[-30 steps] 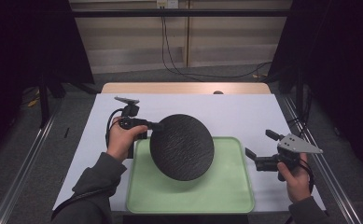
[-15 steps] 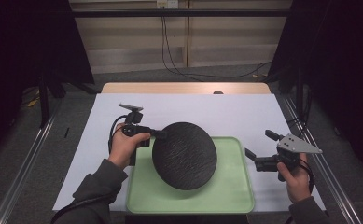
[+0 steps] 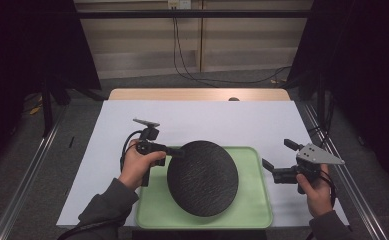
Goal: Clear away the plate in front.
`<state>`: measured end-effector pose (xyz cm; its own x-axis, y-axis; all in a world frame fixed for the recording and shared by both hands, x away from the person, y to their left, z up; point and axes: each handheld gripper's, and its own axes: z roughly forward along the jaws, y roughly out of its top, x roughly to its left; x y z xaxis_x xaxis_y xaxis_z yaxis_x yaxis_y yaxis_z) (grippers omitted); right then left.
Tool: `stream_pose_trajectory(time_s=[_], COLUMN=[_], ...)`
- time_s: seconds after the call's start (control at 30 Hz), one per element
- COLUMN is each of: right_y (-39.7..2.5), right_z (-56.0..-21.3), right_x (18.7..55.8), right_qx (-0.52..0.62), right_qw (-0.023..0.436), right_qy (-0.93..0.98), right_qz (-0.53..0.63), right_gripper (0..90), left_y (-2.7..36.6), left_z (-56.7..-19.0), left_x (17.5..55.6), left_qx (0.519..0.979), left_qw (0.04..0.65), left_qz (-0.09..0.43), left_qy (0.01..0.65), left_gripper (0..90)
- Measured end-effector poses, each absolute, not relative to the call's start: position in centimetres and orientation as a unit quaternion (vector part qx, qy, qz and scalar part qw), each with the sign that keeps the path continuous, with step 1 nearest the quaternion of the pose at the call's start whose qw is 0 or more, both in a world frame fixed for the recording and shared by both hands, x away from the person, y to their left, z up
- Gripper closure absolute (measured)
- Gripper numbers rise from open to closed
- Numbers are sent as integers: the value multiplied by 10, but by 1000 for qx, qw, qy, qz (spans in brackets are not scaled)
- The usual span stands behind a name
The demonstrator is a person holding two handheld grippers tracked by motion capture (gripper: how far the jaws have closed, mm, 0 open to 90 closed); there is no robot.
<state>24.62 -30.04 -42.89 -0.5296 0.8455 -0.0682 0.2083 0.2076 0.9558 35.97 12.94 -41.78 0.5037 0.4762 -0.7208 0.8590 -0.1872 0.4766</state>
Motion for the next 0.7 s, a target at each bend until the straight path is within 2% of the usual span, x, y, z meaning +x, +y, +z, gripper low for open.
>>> stream_pose_trajectory(time_s=[0.7], right_y=[-302], right_z=[-429], right_x=[247], right_qx=[369], right_qw=[312], right_qy=[712], right_qz=[510], right_gripper=[0], left_y=[121], left_z=[-442], left_x=[358], left_qx=[736], left_qw=[439], left_qz=[-227], left_qy=[462], left_gripper=[870])
